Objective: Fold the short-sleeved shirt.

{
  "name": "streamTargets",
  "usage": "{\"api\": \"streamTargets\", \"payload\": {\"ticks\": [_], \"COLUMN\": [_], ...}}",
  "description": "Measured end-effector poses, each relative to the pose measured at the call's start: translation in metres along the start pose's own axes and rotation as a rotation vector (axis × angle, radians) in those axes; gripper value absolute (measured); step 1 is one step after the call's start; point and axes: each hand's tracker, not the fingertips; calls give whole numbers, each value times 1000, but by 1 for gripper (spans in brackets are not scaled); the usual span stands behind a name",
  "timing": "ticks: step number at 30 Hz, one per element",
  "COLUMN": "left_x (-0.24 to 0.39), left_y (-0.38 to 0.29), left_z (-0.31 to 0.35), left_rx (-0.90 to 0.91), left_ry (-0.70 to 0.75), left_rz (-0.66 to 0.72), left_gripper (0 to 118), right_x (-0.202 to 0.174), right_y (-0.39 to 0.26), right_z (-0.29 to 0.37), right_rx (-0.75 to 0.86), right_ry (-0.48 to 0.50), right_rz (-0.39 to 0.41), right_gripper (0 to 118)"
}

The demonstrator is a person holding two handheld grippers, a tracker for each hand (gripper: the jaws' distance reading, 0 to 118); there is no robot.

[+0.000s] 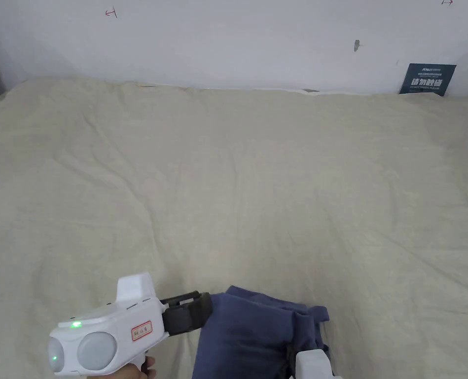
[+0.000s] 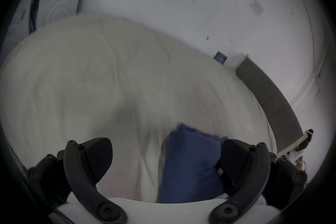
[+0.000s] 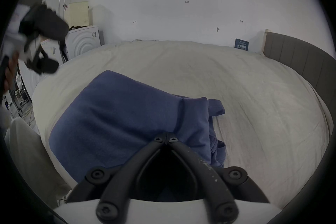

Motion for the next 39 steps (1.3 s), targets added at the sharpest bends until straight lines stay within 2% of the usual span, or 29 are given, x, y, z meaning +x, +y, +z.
{"api": "streamTargets", "payload": {"ticks": [4, 6, 8, 10, 13, 14, 15, 17, 19, 24, 29, 31, 34, 39], "left_x": [-13, -14, -15, -13, -9, -8, -9, -8, -6, 16, 8, -4, -38, -110], "left_y": [-1, -2, -2, -5, -12, -12, -11, -12, -13, -12, 19, 35, 65, 116], "left_z": [-29, -37, -48, -57, -67, -65, -66, -66, -64, -47, -23, -14, 4, 36], "left_rx": [-137, -199, -264, -338, -354, -334, -335, -341, -340, -286, -235, -212, -182, -143], "left_ry": [-64, -117, -168, -197, -204, -204, -222, -211, -230, -165, -157, -107, -37, 170], "left_rz": [20, 13, 5, 0, -20, -29, -31, -22, -20, -126, -157, -201, -192, -253], "left_gripper": [118, 111, 99, 78, 72, 67, 54, 42, 24, 19, 19, 19, 19, 19], "right_x": [3, 5, 6, 7, 8, 8, 8, 9, 9, 12, 18, 19, 20, 14], "right_y": [2, 2, 3, 2, 2, 2, 2, 2, 3, 24, 62, 80, 108, 146], "right_z": [-1, -1, -1, -1, -1, -1, -1, -1, -2, 6, 26, 33, 44, 56], "right_rx": [-13, -16, -19, -19, -18, -18, -18, -19, -22, -49, 46, 85, 134, 212], "right_ry": [12, 18, 25, 29, 35, 36, 37, 40, 42, 45, 4, -9, -20, -18], "right_rz": [-12, -18, -25, -28, -19, -18, -20, -23, -23, -31, -35, -23, -2, 23], "right_gripper": [1, 1, 1, 1, 1, 1, 1, 1, 1, 2, 2, 2, 2, 2]}}
